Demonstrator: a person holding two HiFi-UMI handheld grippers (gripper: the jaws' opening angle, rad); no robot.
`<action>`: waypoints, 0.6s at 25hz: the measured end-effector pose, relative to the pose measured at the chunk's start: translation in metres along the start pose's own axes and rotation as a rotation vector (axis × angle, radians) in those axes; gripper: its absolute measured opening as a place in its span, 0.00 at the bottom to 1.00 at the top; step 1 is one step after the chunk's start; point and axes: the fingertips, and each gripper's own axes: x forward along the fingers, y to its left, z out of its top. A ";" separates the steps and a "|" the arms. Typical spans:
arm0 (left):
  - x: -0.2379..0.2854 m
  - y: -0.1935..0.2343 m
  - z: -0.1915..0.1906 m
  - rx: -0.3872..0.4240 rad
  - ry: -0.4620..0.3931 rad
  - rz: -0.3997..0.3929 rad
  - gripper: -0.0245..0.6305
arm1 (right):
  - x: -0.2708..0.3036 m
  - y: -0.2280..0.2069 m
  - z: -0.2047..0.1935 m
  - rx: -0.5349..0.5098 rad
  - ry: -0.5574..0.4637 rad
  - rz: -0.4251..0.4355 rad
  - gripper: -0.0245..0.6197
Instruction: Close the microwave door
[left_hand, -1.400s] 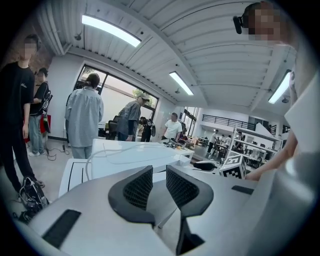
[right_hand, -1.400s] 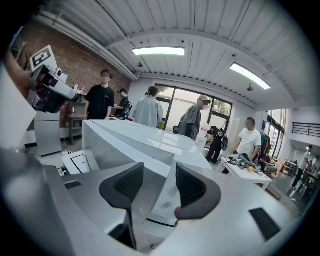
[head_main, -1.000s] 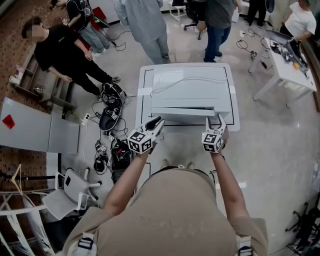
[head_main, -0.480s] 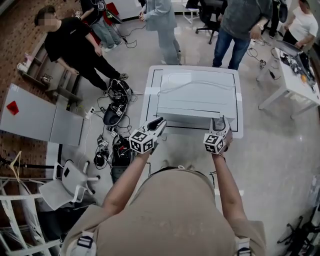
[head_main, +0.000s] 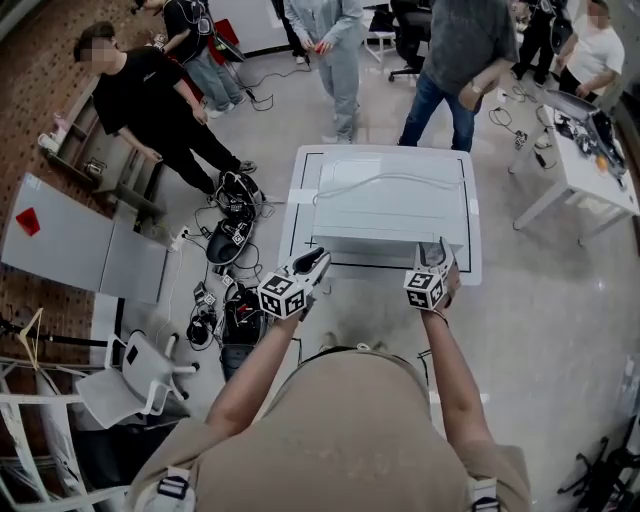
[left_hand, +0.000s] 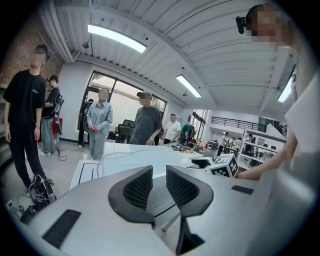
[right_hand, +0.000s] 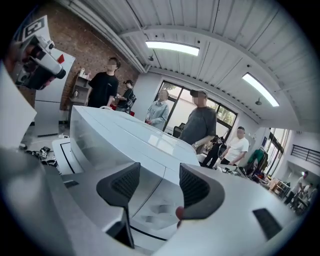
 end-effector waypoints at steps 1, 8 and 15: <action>0.000 -0.003 0.000 0.001 -0.002 -0.001 0.15 | -0.003 0.000 0.001 0.019 -0.004 0.014 0.41; -0.005 -0.019 0.004 0.001 -0.024 -0.002 0.15 | -0.042 -0.011 0.031 0.175 -0.114 0.098 0.41; -0.011 -0.042 0.014 -0.036 -0.071 -0.003 0.15 | -0.086 -0.039 0.067 0.285 -0.229 0.195 0.41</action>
